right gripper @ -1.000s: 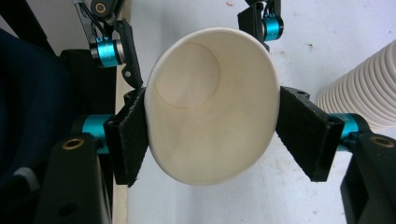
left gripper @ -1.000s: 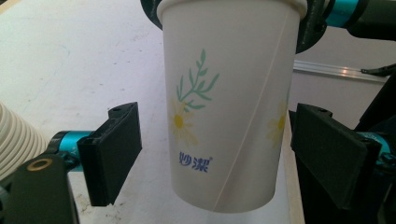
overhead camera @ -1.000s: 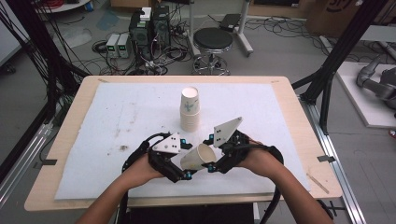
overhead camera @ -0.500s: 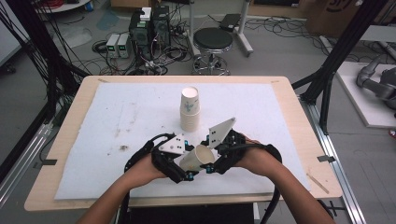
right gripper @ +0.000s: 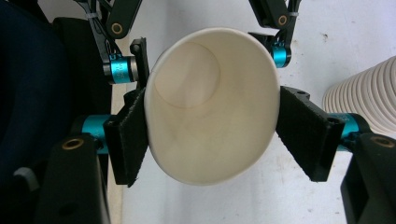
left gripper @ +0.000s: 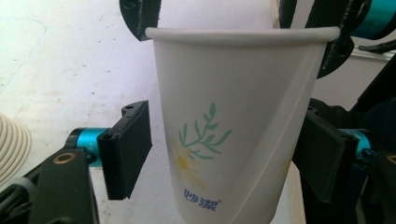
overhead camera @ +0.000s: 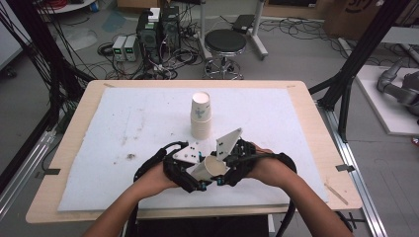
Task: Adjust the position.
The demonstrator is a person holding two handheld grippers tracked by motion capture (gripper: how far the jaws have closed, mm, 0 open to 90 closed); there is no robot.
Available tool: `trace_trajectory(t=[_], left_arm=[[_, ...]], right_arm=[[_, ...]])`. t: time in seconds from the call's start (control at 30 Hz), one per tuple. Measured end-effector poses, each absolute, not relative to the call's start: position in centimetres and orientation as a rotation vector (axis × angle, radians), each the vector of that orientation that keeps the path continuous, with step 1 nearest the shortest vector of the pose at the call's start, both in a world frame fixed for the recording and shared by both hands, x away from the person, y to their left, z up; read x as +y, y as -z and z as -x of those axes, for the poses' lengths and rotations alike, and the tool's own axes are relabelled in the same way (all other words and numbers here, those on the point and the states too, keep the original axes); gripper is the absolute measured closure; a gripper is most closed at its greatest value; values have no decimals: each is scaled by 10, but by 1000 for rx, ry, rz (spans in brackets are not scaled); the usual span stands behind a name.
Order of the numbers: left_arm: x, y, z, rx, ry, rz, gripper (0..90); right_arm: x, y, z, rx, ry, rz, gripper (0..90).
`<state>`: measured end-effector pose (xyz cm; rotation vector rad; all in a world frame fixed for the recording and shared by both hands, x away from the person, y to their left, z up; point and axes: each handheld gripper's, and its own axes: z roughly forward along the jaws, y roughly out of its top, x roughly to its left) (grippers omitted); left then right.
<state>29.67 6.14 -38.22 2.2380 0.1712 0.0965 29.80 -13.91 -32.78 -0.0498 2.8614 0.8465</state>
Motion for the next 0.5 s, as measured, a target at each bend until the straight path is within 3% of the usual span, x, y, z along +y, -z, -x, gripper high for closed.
trace_trajectory(t=[0.2, 0.5], left_arm=[[59, 384, -295, 148, -55, -2238, 336], [61, 389, -296, 156, -50, -2213, 340]], right_arm=[[-138, 329, -298, 2870, -843, 54, 298], [-143, 337, -301, 2867, -969, -1, 267]])
